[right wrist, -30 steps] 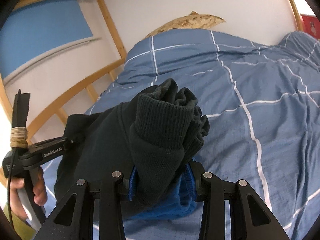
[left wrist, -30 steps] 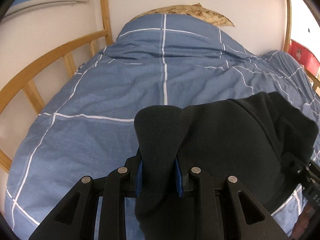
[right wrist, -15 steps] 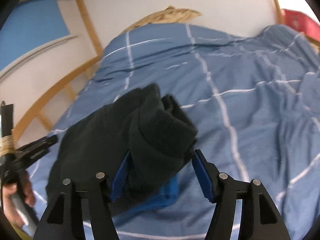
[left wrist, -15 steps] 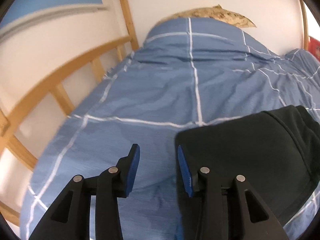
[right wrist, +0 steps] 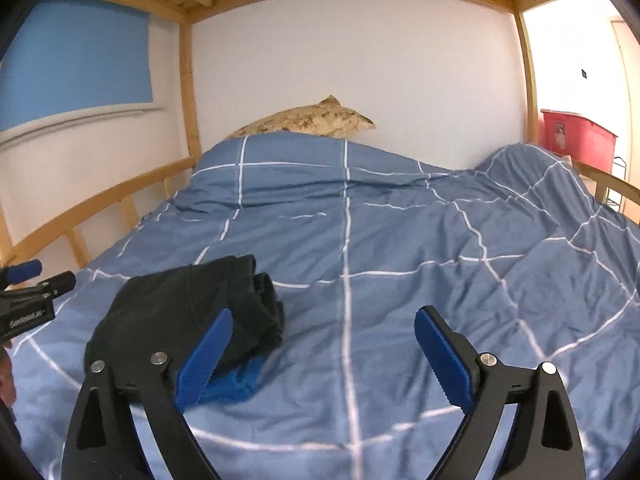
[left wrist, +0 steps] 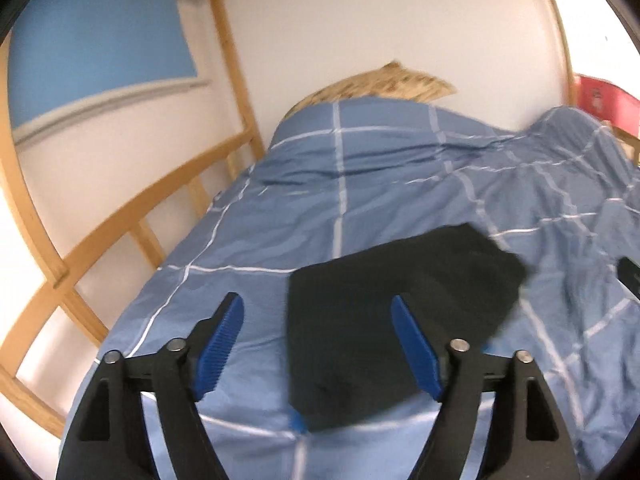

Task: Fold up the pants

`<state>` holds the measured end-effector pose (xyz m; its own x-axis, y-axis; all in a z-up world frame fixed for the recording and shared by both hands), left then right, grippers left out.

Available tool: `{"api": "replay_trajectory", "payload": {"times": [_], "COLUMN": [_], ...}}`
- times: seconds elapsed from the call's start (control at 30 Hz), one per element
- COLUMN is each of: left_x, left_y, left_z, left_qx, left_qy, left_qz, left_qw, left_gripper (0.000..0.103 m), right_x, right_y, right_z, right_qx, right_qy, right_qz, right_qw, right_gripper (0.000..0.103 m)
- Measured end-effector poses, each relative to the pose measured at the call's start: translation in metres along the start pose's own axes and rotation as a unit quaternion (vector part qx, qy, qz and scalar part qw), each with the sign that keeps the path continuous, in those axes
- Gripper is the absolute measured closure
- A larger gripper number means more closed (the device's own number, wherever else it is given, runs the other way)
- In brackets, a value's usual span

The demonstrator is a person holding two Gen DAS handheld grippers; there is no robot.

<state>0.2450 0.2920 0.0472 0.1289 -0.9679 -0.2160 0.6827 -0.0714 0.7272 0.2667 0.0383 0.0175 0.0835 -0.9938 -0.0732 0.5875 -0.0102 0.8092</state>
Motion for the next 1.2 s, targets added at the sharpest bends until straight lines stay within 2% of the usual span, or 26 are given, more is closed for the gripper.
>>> {"api": "replay_trajectory", "payload": {"times": [0.13, 0.23, 0.37, 0.63, 0.9, 1.2], "left_x": [0.031, 0.059, 0.089, 0.141, 0.176, 0.192], "left_y": [-0.013, -0.027, -0.043, -0.079, -0.099, -0.110], "left_z": [0.044, 0.078, 0.113, 0.168, 0.206, 0.216], "left_qx": [0.015, 0.023, 0.034, 0.039, 0.051, 0.043], "left_qy": [-0.014, -0.024, -0.018, -0.051, -0.063, -0.079], "left_qz": [-0.008, -0.015, -0.015, 0.002, 0.000, 0.007], "left_qw": [0.9998, 0.9993, 0.9991, 0.9979, 0.9967, 0.9959], "left_gripper": [0.016, 0.015, 0.011, 0.009, 0.008, 0.008], "right_x": [0.028, 0.046, 0.070, 0.111, 0.141, 0.162], "right_y": [-0.001, -0.007, -0.020, -0.052, -0.077, -0.092], "right_z": [0.033, 0.061, 0.097, 0.149, 0.188, 0.210], "right_qx": [-0.004, 0.003, 0.002, 0.007, 0.011, 0.011], "right_qy": [0.016, 0.007, 0.009, 0.019, 0.015, 0.019], "right_qz": [0.011, 0.033, 0.040, 0.046, 0.047, 0.034], "right_qw": [1.000, 0.999, 0.999, 0.999, 0.999, 0.999], "right_gripper": [0.010, 0.010, 0.010, 0.010, 0.010, 0.010]}}
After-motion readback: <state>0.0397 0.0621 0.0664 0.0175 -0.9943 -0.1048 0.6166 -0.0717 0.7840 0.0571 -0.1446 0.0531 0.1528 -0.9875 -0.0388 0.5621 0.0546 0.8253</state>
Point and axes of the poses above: each gripper's, at about its wrist camera, not at the fingertips, and z roughly against the way its jaws point, x to its right, y to its top, the point moved 1 cm from there along -z, roughly the way its jaws point, and after that the axes turned 9 degrees about -x, right-handed, at the moved point
